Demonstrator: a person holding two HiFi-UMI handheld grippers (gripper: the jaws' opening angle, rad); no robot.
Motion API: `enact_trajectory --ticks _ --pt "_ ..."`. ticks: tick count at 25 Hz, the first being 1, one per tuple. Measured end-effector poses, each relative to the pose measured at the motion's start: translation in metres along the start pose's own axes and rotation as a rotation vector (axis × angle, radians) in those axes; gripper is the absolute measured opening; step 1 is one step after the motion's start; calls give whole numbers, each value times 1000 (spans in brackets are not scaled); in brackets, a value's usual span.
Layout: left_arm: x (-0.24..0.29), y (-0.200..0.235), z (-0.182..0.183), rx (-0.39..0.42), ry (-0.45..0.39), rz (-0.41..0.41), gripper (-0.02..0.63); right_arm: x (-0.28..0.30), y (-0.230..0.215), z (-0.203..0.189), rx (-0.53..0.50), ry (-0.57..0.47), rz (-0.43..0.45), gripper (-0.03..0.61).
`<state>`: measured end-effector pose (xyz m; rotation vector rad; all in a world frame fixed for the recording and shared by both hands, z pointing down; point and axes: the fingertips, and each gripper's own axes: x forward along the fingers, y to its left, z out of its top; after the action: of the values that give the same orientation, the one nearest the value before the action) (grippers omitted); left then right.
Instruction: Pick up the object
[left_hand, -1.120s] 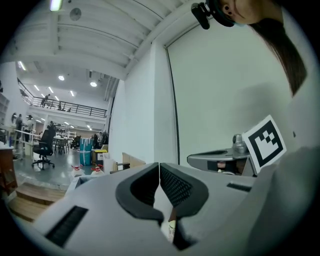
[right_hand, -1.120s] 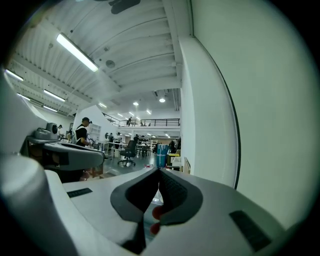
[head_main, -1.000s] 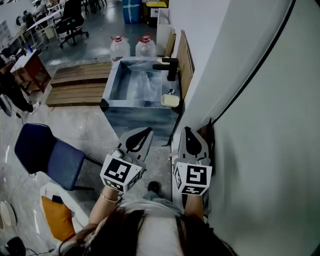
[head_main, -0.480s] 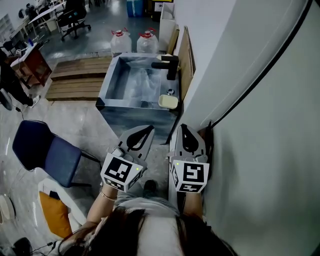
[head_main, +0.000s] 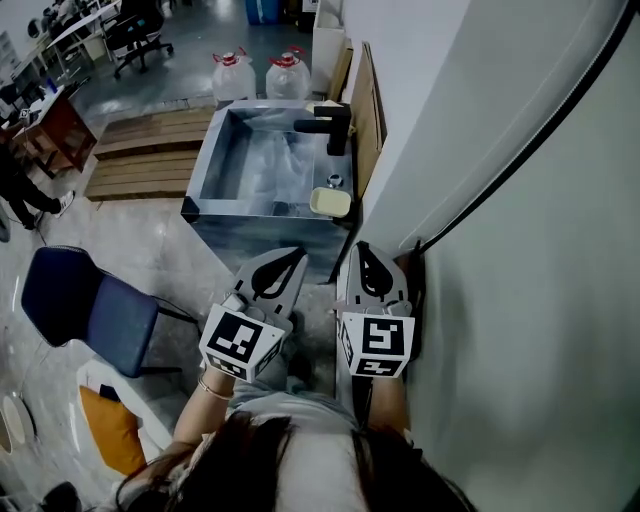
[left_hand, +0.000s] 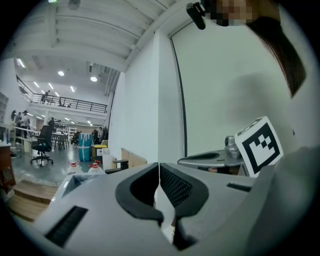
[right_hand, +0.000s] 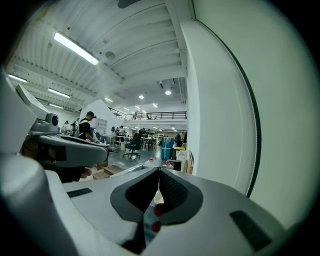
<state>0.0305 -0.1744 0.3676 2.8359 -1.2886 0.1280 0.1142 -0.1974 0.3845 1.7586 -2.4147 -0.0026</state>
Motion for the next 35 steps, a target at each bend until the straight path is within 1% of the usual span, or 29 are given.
enact_trajectory --ticks 10,22,35 --pt "33 25 -4 -16 9 -29 9 41 -10 -13 -21 55 -5 28" --pt "75 68 -10 -24 32 -54 9 104 -25 -29 -26 111 -14 29" --pt "109 102 -17 -38 54 -101 9 158 -41 -66 -45 240 -24 29"
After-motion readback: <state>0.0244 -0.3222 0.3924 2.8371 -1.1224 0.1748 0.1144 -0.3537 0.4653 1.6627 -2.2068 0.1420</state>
